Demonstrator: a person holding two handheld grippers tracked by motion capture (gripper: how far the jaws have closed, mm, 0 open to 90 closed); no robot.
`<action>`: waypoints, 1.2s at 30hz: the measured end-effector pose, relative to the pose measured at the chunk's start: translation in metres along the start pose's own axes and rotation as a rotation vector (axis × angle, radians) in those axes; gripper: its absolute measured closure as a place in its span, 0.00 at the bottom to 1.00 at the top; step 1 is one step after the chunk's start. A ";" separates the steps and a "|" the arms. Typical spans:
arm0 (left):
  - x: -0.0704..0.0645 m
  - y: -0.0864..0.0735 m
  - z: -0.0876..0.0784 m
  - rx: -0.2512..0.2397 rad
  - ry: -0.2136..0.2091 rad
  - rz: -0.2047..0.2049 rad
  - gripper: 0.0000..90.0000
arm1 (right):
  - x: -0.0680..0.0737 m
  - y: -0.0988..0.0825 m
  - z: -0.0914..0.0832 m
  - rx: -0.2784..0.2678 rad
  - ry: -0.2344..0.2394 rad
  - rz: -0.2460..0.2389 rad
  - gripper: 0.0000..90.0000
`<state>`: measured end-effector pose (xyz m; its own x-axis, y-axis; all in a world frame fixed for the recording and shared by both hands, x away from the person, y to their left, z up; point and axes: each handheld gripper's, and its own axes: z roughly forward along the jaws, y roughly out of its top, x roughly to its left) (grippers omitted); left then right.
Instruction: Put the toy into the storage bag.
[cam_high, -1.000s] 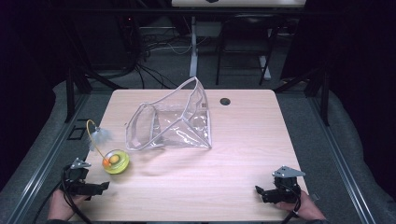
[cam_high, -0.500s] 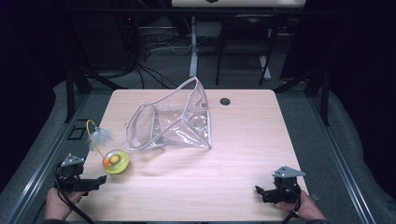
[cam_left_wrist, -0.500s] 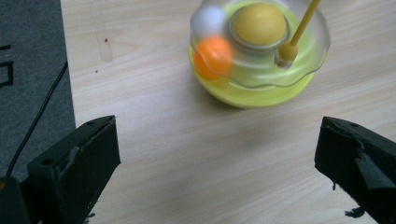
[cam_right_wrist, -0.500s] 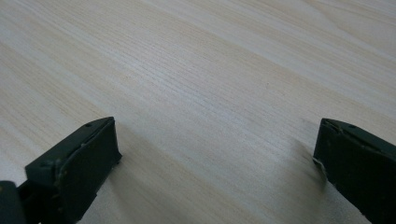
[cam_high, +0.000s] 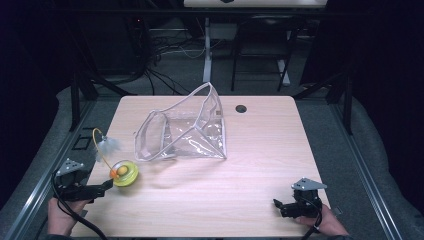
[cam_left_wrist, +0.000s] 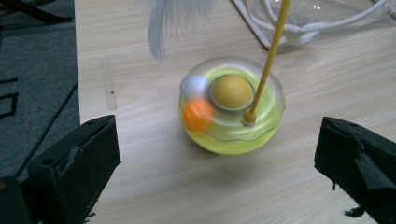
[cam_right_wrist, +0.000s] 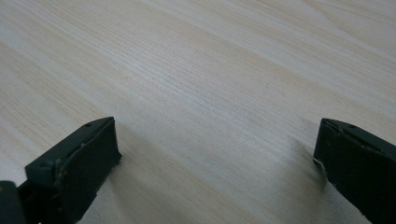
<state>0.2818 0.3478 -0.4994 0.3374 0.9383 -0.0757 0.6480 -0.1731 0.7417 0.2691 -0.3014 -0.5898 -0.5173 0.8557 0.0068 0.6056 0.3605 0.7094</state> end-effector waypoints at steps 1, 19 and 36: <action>-0.001 0.002 -0.002 -0.010 0.002 0.001 0.00 | 0.000 0.000 0.000 0.000 0.000 0.000 0.00; -0.017 0.035 -0.024 -0.152 -0.024 0.030 0.00 | 0.001 0.000 -0.001 0.004 -0.008 0.000 0.00; -0.017 0.056 -0.015 -0.143 0.018 0.056 0.52 | 0.001 0.000 -0.001 0.004 -0.009 0.001 0.00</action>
<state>0.3025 0.3265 -0.4465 0.3571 0.9338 -0.0211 0.5248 -0.1819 0.8316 0.2683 -0.3009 -0.5894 -0.5112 0.8595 0.0012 0.6088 0.3611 0.7064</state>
